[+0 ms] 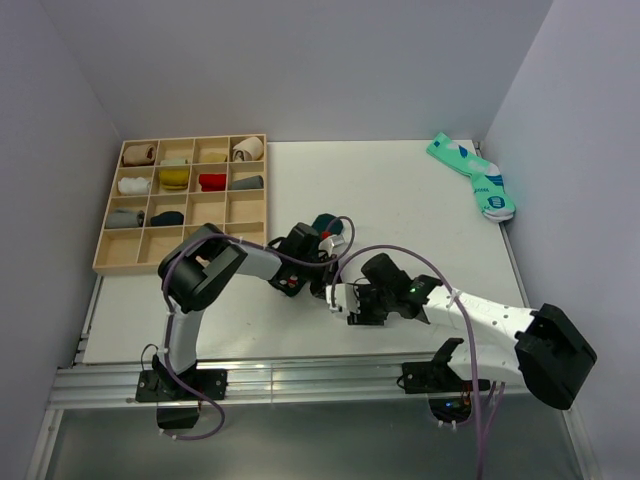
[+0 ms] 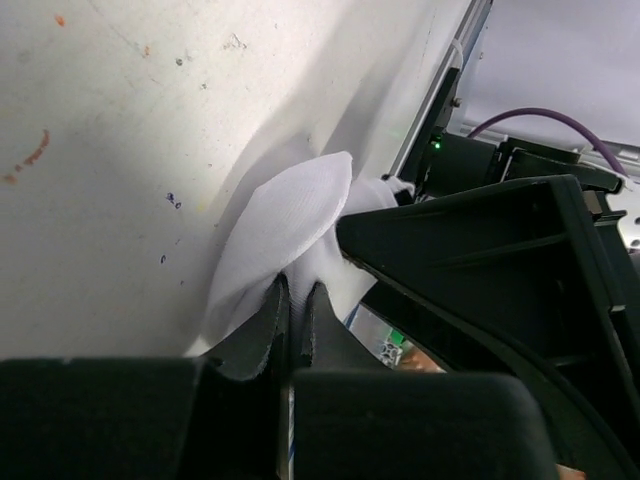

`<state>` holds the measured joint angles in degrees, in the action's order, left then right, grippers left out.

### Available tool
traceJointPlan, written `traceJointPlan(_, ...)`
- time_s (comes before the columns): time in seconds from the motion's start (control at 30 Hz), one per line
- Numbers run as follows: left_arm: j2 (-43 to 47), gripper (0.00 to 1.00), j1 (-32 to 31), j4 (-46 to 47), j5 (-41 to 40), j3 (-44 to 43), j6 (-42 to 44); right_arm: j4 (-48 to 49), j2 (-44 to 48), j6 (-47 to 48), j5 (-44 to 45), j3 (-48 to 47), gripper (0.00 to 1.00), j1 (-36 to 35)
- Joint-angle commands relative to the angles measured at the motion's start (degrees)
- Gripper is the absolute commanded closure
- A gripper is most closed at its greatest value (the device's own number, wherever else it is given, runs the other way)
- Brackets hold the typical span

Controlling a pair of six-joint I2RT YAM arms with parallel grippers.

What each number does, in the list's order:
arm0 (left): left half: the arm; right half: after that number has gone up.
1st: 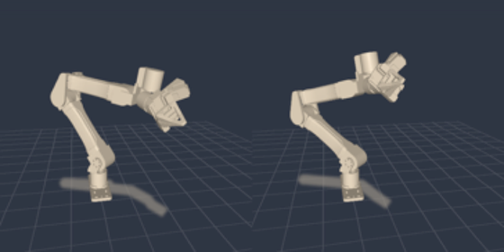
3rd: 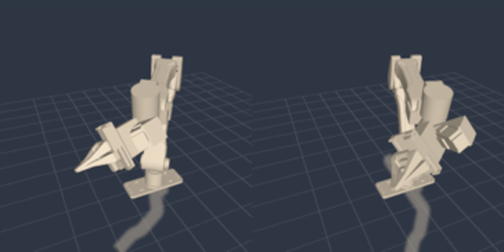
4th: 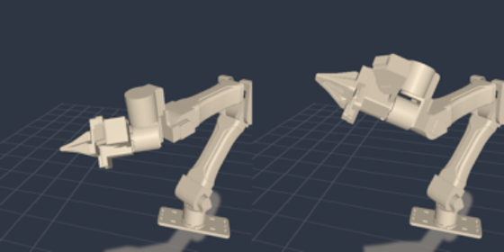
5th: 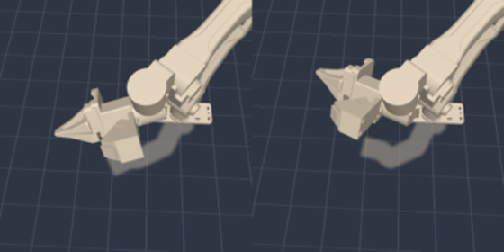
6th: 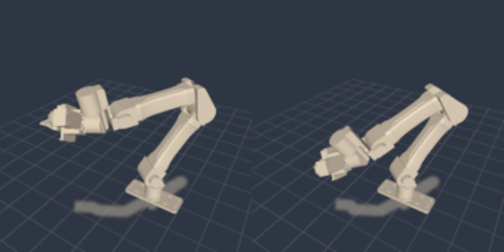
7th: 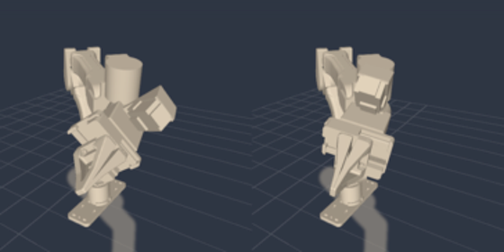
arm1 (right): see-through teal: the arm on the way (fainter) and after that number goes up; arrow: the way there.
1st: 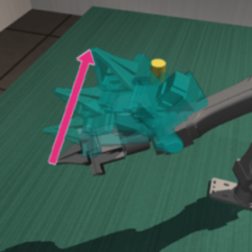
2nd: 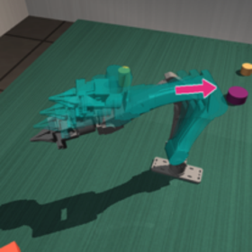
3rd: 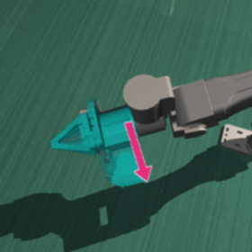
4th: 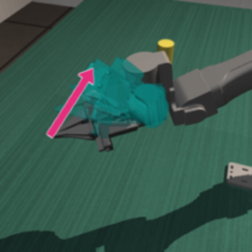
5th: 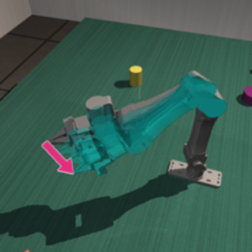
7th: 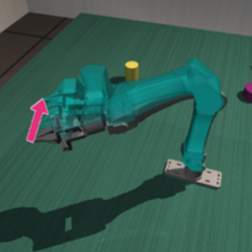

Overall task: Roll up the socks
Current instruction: Roll the sock at the center of the board.

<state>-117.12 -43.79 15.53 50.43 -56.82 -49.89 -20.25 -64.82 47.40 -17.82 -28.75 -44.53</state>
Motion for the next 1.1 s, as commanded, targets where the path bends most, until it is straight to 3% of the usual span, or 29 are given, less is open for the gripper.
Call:
traceJointPlan(0.0, -3.4, 1.0, 0.2, -4.9, -2.1, 0.1, 0.9, 2.9, -2.1, -1.5, 0.6, 0.5, 0.47, -0.9)
traceJointPlan(0.17, -1.8, 0.97, 0.3, -4.1, -3.2, 0.7, 0.3, 3.6, -4.7, -2.6, 1.2, -0.4, 0.76, -0.9)
traceJointPlan(0.23, -0.7, 0.89, 0.3, -2.7, -5.2, 2.1, -0.6, 2.8, -5.2, -2.9, 0.4, -1.2, 0.8, -0.4)
traceJointPlan(0.37, 3.7, 0.72, 0.5, 0.2, -10.0, 4.7, -1.2, -2.8, -6.5, -2.2, -3.8, -4.1, 0.81, 2.4)
traceJointPlan(0.57, 10.3, 0.59, 0.5, 5.2, -18.6, 8.8, -1.4, -9.4, -12.2, -0.9, -9.8, -9.6, 0.82, 9.5)
traceJointPlan(0.77, 16.7, 0.52, 0.5, 9.1, -25.2, 14.0, -2.3, -12.2, -16.8, -0.7, -11.8, -12.1, 0.82, 13.4)
traceJointPlan(0.9, 21.0, 0.41, 0.1, 10.6, -29.9, 18.5, -1.6, -14.7, -21.8, -1.2, -13.1, -15.2, 0.82, 14.9)
traceJointPlan(1.07, 23.8, 0.4, -2.3, 10.9, -32.4, 18.9, 3.2, -21.4, -28.2, 0.9, -16.6, -20.1, 0.82, 17.3)
